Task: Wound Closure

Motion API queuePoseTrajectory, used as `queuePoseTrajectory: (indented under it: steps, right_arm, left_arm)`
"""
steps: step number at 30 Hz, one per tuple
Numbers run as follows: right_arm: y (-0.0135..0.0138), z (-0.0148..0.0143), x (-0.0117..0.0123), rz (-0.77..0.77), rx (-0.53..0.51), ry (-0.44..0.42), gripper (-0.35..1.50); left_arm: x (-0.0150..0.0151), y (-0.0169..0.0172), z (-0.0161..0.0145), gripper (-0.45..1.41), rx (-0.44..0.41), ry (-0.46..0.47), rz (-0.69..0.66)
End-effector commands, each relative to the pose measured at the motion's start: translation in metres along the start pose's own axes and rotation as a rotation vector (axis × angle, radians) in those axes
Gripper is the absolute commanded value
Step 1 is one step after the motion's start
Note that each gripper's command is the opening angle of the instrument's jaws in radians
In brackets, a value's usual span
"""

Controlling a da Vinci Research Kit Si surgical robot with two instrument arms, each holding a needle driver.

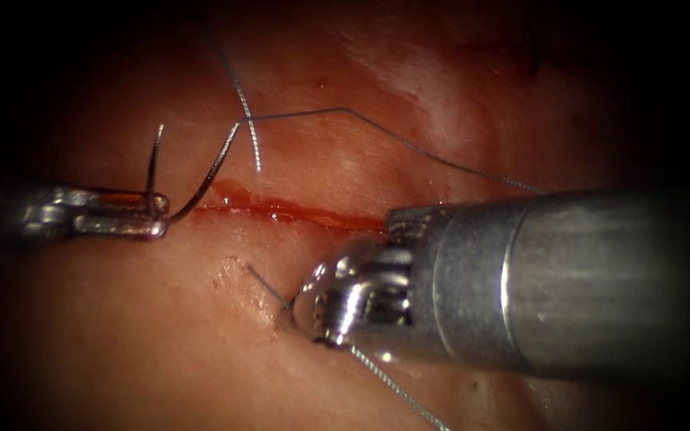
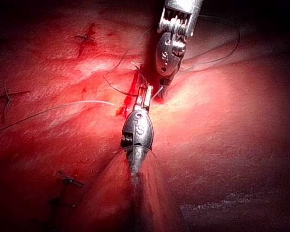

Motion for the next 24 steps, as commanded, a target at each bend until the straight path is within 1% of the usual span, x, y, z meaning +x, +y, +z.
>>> queuePoseTrajectory:
  steps: [1, 4, 5, 10, 13, 16, 20, 23, 24]
  right_arm:
    - [-0.0009, 0.0003, -0.0008, -0.016, 0.005, -0.006, -0.35]
    - [-0.0017, -0.0005, -0.0022, -0.033, 0.014, -0.008, -0.35]
    - [-0.0023, -0.0012, -0.0032, -0.045, 0.021, -0.009, -0.35]
    - [-0.0039, -0.0028, -0.0055, -0.077, 0.043, -0.013, -0.35]
    - [-0.0045, -0.0033, -0.0062, -0.087, 0.056, -0.015, -0.35]
    - [-0.0047, -0.0034, -0.0064, -0.085, 0.06, -0.016, -0.35]
    - [-0.0054, -0.004, -0.0079, -0.098, 0.083, -0.067, -0.35]
    - [-0.0056, -0.0044, -0.0086, -0.104, 0.089, -0.083, -0.35]
    - [-0.0056, -0.0047, -0.0091, -0.103, 0.088, -0.095, -0.35]
  left_arm:
    - [-0.0006, 0.0, 0.0005, -0.45, -0.002, 0.001, 0.0]
    - [-0.0007, 0.0, 0.0004, -0.45, -0.003, 0.001, 0.0]
    - [-0.0007, 0.0, 0.0004, -0.45, -0.003, 0.002, 0.0]
    - [-0.0007, 0.0, 0.0006, -0.45, -0.003, 0.002, 0.0]
    - [-0.0007, 0.0, 0.0006, -0.45, -0.004, 0.002, 0.001]
    - [-0.0007, 0.0, 0.0006, -0.45, -0.004, 0.002, 0.001]
    - [-0.0008, 0.0, 0.0006, -0.45, -0.005, 0.002, 0.001]
    - [-0.0008, 0.0, 0.0006, -0.45, -0.005, 0.002, 0.001]
    - [-0.0008, 0.0, 0.0006, -0.45, -0.005, 0.002, 0.001]
